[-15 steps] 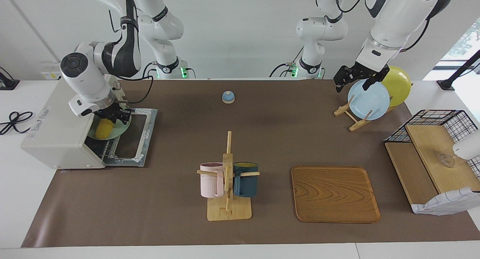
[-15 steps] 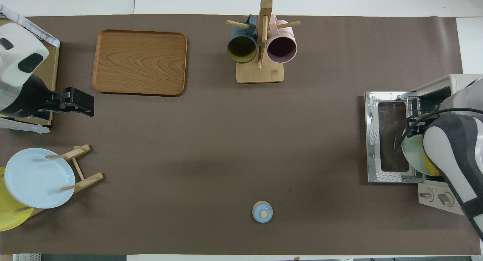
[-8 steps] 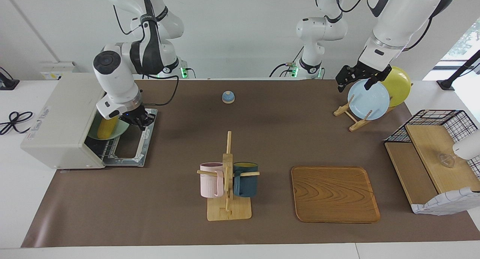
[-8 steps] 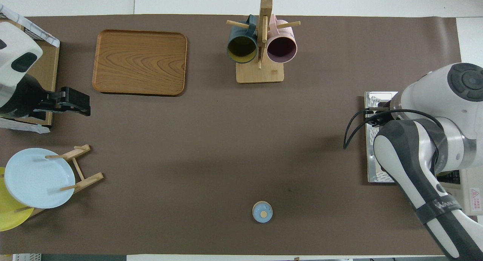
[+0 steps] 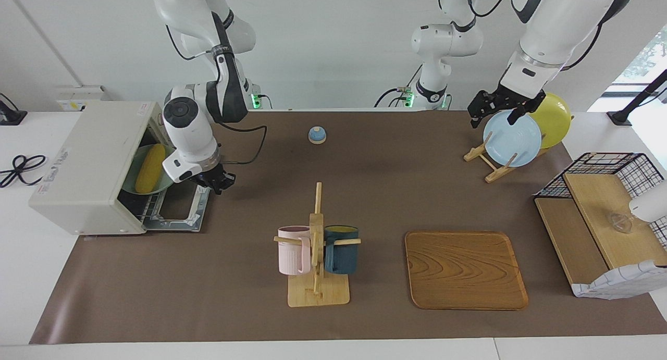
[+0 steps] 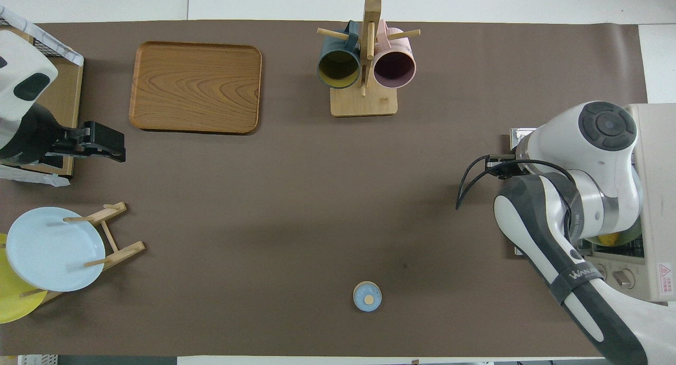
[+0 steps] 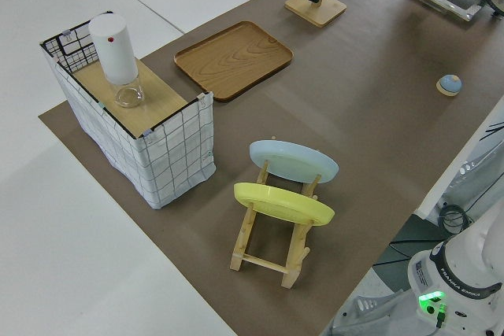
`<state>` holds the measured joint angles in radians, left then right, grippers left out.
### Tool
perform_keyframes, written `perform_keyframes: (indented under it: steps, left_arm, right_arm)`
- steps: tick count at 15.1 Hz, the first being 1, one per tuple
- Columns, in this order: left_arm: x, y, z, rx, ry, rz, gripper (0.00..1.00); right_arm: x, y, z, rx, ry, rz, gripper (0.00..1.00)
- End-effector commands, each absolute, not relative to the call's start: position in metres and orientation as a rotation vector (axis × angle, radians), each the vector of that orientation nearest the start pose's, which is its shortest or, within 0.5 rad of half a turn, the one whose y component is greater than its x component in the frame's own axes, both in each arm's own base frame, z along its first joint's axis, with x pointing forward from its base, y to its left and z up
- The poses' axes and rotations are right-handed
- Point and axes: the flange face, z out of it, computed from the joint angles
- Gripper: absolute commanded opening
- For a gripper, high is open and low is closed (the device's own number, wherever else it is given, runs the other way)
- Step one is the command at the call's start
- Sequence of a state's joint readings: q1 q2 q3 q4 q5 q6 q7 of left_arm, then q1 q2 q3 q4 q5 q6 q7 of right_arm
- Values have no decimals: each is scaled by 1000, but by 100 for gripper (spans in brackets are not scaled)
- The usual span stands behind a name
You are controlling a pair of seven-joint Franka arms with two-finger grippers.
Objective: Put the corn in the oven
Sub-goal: 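Open the right gripper and withdraw it from the oven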
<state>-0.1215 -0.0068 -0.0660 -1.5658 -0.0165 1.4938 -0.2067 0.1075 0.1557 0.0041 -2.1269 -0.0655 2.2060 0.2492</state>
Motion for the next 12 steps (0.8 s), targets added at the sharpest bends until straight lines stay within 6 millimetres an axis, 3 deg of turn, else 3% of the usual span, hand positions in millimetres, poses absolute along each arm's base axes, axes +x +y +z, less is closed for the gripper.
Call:
perform_keyframes:
  steps: [1, 5, 12]
  left_arm:
    - [530, -99, 627, -3123, -29, 85, 100]
    - [530, -99, 627, -3123, -32, 85, 100]
    - [530, -99, 627, -3123, -32, 85, 100]
  right_arm:
    - [546, 63, 319, -3197, 168, 123, 0]
    - [539, 52, 303, -3207, 180, 149, 0]
    - [528, 44, 295, -3295, 118, 216, 0]
